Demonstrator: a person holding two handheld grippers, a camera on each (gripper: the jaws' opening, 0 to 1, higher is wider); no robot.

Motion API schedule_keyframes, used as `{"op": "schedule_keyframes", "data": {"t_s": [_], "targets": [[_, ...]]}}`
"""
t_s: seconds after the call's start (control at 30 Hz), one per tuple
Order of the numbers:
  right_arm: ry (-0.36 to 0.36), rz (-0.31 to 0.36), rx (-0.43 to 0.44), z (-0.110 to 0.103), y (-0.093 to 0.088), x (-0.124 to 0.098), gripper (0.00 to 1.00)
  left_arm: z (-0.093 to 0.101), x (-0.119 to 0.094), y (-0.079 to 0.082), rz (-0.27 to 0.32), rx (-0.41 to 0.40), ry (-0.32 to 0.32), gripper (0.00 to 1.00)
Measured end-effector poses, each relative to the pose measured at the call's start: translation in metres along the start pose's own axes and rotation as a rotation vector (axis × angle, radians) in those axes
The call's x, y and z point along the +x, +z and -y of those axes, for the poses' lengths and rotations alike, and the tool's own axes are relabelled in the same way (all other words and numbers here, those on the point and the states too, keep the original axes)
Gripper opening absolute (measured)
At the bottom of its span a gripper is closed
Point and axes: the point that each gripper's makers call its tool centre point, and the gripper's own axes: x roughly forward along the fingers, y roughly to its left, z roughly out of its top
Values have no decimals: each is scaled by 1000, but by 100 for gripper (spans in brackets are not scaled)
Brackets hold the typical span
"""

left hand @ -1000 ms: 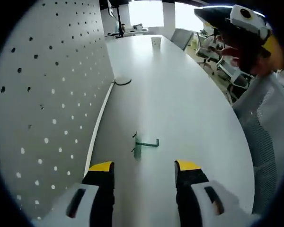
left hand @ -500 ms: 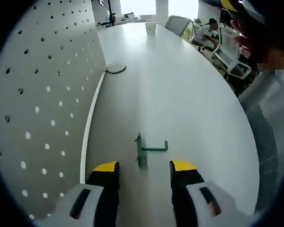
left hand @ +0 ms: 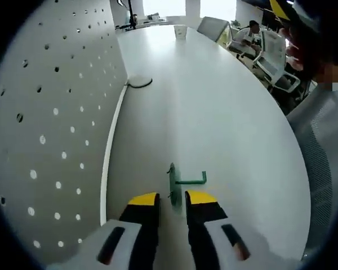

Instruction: Insert the hook assembly into the mounting plate slot until the hook locks in place.

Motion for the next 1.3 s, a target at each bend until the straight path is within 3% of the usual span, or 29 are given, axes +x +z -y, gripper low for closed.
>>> {"op": "schedule_keyframes", "data": {"t_s": [0.37, 0.97, 1.17, 1.3], "targets": [[-1, -13, -2, 1, -3, 0, 41, -3, 1, 2, -9, 17, 45, 5], [-7, -19, 24, 3, -4, 0, 41, -5, 2, 2, 5, 43, 50, 3], [-11, -24, 26, 4, -5, -1, 41, -8, 0, 3, 24, 31, 56, 3], [-11, -22, 24, 4, -5, -1, 40, -13, -7, 12, 83, -7, 77, 3]]}}
